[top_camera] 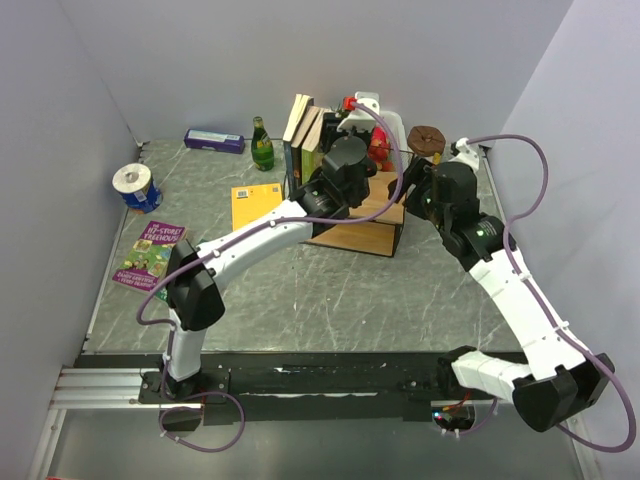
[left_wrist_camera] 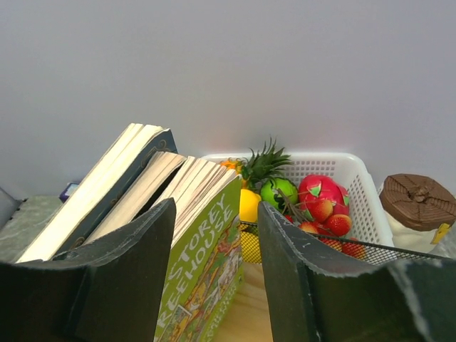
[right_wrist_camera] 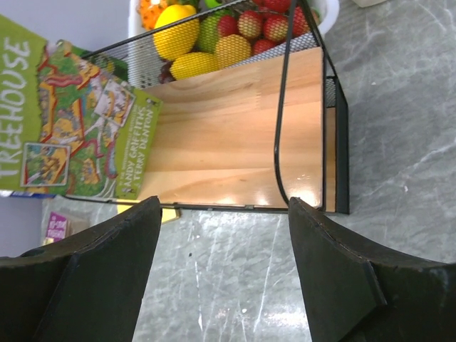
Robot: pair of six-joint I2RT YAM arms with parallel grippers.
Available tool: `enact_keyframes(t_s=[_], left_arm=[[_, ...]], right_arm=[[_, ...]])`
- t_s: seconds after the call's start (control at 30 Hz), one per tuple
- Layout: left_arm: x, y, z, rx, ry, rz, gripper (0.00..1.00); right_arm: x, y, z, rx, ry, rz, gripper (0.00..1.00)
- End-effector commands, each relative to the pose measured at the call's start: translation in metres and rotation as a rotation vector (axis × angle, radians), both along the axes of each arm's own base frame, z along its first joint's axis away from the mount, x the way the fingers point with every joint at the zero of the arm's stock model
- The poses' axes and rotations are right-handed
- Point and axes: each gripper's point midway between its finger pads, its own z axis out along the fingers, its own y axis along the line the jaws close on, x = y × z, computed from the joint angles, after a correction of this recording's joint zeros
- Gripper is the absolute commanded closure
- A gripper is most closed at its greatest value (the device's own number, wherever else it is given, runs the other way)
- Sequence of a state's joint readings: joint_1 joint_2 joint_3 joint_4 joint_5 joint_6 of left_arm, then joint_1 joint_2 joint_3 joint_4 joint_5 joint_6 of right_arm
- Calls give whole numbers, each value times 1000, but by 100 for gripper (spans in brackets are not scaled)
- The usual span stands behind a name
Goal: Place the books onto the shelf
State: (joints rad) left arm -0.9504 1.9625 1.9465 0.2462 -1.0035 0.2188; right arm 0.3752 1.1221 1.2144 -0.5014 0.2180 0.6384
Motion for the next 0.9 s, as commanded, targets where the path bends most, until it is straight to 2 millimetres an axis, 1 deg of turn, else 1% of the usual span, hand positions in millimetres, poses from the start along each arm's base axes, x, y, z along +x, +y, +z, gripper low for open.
enact_keyframes(t_s=[0.0,0.03,0.1,0.13,0.2,0.27,0.3,0.33,0.37,0.4,0.43,0.47,0.5,0.53,0.57,0.6,0.63,0.67,0.7,0.73,0.77,0.8,0.83,0.87], left_arm=[[-26,23,55,-70,-81,25,44],[-32,26,65,-88,-95,19,44],[-39,28,70,-82,-101,17,43],[-45,32,78,-93,-112,14,43],[-52,36,82,-93,-120,24,43],[-62,45,96,-122,-145,35,43],[-70,50,93,-90,-131,65,42],[-81,63,104,-105,-139,81,42],[-90,74,109,-122,-144,102,42],[-97,86,97,-112,-126,143,41],[-113,111,109,-168,-136,156,41],[-120,125,106,-190,-125,165,40],[-120,124,75,-165,-64,153,40],[-134,151,83,-236,-65,138,40],[-138,158,73,-266,-43,113,40],[-133,163,52,-411,-19,93,40],[-143,182,35,-379,49,66,39],[-143,192,19,-403,88,65,39],[-137,209,-8,-464,122,115,39],[-144,222,-29,-449,181,113,39],[-145,230,-47,-450,219,127,39],[-143,245,-74,-476,257,185,39],[-149,256,-91,-472,297,209,38],[-150,259,-105,-478,331,211,38]], right_arm=[[-8,3,12,34,-45,27,21],[-9,4,11,33,-42,30,21],[-11,4,10,34,-43,35,21],[-12,5,9,34,-41,37,21],[-13,6,8,36,-39,42,21],[-16,8,9,40,-42,56,21],[-18,8,9,41,-40,61,21],[-21,11,7,44,-37,74,21],[-29,17,11,50,-50,102,21],[-33,20,13,53,-60,117,21],[-38,24,8,54,-58,135,21],[-46,26,14,63,-88,152,21],[-56,39,16,70,-105,200,21],[-61,45,11,70,-112,222,21],[-68,48,16,74,-139,246,21],[-79,63,16,79,-155,310,21],[-82,69,9,77,-160,339,21],[-92,79,9,95,-171,392,21],[-101,91,5,106,-174,450,22],[-105,102,-4,130,-180,489,22],[-111,110,-8,149,-185,524,22],[-118,121,-15,172,-178,576,22],[-127,136,-35,180,-143,625,22],[-128,146,-35,208,-159,648,22]])
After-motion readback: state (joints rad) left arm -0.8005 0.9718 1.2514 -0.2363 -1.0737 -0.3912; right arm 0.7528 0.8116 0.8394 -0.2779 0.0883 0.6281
